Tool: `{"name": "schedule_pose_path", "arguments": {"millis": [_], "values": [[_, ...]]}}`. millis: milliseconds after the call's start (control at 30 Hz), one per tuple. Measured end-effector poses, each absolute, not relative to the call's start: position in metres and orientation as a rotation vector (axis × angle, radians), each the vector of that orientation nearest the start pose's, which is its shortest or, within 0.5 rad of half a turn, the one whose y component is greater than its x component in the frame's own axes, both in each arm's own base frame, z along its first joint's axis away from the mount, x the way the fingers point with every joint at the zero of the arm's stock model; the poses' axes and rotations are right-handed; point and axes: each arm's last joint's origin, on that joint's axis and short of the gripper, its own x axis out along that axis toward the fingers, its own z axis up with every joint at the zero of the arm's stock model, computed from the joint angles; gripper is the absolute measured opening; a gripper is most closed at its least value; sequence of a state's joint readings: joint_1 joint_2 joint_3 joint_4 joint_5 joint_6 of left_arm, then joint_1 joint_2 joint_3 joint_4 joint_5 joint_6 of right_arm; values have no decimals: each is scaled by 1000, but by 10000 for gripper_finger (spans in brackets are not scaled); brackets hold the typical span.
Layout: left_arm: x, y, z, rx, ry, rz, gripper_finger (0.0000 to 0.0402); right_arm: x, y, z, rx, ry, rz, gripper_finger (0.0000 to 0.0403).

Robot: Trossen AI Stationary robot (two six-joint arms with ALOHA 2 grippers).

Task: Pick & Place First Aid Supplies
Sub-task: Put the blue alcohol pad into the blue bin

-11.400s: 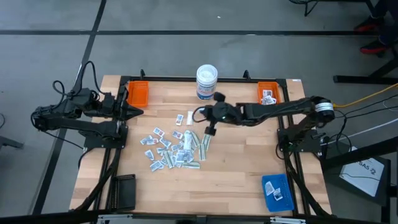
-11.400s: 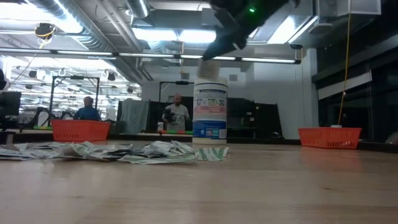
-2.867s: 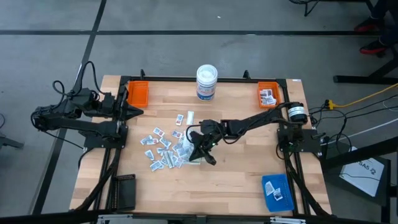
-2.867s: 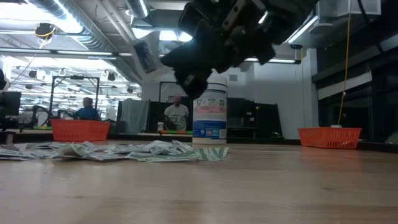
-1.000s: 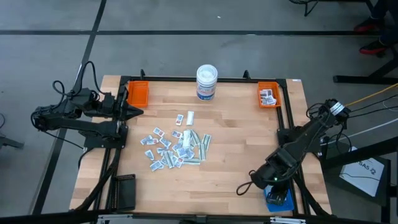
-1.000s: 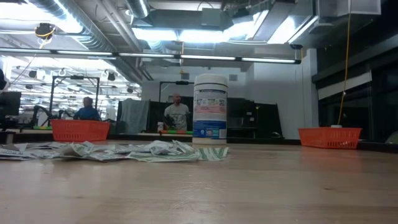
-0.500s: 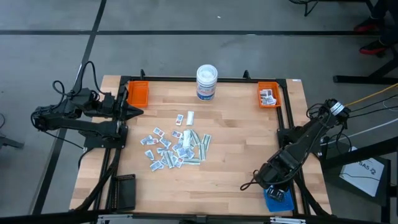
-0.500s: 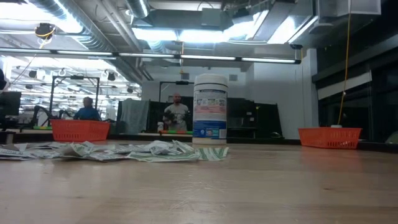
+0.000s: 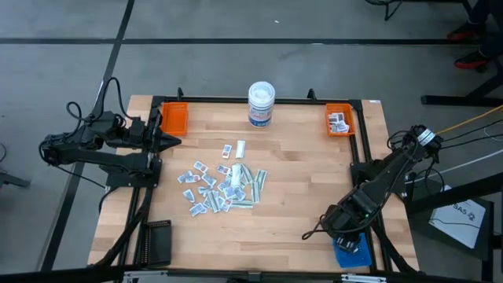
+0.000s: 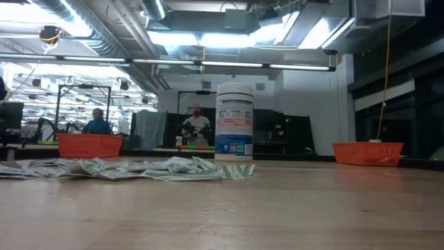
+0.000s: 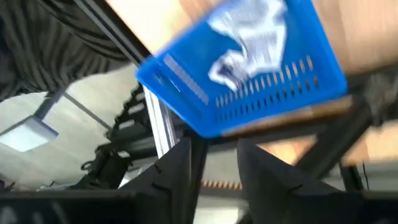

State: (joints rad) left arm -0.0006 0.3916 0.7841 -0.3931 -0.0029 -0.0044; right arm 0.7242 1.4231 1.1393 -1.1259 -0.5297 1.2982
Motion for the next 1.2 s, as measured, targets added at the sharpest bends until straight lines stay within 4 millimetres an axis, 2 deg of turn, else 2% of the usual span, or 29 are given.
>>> {"name": "schedule_pose_path", "arguments": {"millis": [233, 467, 567, 833, 1200], "values": [[76, 0, 353, -4, 1, 2, 4, 194, 169, 262, 746, 1745, 37, 140], [76, 0, 353, -4, 1, 2, 4, 221, 171, 256, 659, 1582, 282, 138], [76, 0, 353, -4, 1, 2, 4, 230, 168, 254, 607, 1513, 332, 138], [76, 0, 353, -4, 1, 2, 4, 250, 151, 252, 382, 1313, 353, 138], [76, 0, 353, -4, 1, 3, 4, 293, 124, 239, -83, 1010, 249, 138]]}}
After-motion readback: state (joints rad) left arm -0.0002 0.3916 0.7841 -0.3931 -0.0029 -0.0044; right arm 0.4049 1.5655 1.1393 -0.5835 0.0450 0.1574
